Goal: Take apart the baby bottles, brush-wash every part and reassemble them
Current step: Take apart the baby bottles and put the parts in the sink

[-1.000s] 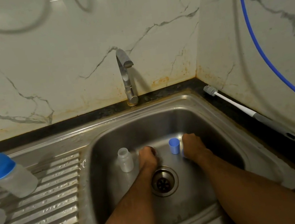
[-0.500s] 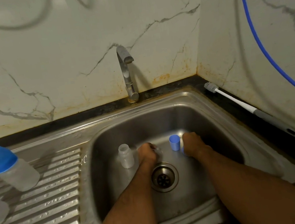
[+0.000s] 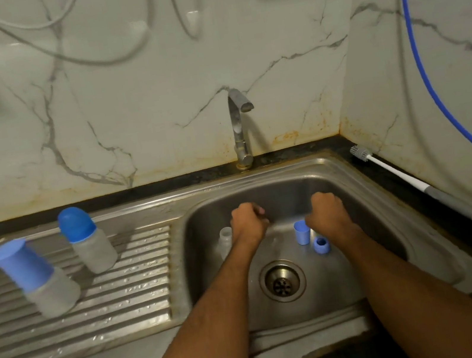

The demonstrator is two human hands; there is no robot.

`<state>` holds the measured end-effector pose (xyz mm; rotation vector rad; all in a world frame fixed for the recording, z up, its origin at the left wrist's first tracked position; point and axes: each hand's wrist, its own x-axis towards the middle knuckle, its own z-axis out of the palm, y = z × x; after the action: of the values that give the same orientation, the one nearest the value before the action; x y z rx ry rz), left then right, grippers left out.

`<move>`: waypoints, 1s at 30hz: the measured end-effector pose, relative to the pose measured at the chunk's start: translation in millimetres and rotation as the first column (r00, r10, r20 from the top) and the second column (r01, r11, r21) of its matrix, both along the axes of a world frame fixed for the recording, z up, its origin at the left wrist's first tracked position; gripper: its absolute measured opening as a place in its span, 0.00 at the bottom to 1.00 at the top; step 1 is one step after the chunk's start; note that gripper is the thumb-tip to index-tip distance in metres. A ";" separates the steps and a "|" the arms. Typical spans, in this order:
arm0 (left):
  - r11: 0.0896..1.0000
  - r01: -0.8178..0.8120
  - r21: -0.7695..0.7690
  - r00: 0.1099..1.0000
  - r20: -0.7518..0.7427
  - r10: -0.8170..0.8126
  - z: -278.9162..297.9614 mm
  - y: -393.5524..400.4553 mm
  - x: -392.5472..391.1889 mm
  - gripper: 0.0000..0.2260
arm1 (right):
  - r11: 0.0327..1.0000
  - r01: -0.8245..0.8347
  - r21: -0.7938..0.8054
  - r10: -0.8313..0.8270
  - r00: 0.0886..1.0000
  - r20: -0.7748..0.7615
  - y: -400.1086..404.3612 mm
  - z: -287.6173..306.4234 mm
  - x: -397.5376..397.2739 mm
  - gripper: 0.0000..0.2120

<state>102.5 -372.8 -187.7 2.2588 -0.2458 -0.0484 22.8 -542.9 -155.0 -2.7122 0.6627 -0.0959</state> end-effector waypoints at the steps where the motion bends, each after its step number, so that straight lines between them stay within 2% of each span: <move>1: 1.000 -0.011 -0.010 0.999 0.037 0.011 10.0 8.8 -3.8 0.09 | 0.999 -0.032 0.006 0.032 0.999 0.035 6.3 7.4 0.0 0.05; 7: 0.977 -0.195 -0.087 0.939 0.271 0.211 72.5 75.3 -36.4 0.08 | 0.952 -0.296 0.082 0.258 0.915 0.310 64.4 47.4 4.9 0.20; 13: 0.913 -0.384 -0.141 0.846 0.342 0.409 92.3 149.1 -70.4 0.10 | 0.833 -0.511 0.214 0.374 0.804 0.463 149.5 79.3 12.1 0.33; 18: 0.824 -0.548 -0.143 0.760 0.327 0.562 83.7 198.8 -98.2 0.05 | 0.704 -0.634 0.321 0.438 0.743 0.506 220.6 88.3 11.8 0.35; 22: 0.732 -0.663 -0.154 0.680 0.286 0.676 74.3 226.1 -110.4 0.07 | 0.624 -0.669 0.403 0.459 0.731 0.504 263.8 91.2 15.5 0.36; 26: 0.702 -0.690 -0.175 0.665 0.230 0.710 68.2 241.4 -114.3 0.13 | 0.563 -0.667 0.488 0.477 0.744 0.467 299.6 85.2 26.1 0.38; 30: 0.709 -0.680 -0.185 0.680 0.202 0.705 65.5 251.4 -107.3 0.15 | 0.516 -0.647 0.561 0.494 0.760 0.423 328.0 74.0 35.7 0.39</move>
<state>-4.8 -121.3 -122.1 2.1150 0.4897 0.6592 58.6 -214.9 -81.0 -1.9941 -0.2850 0.0301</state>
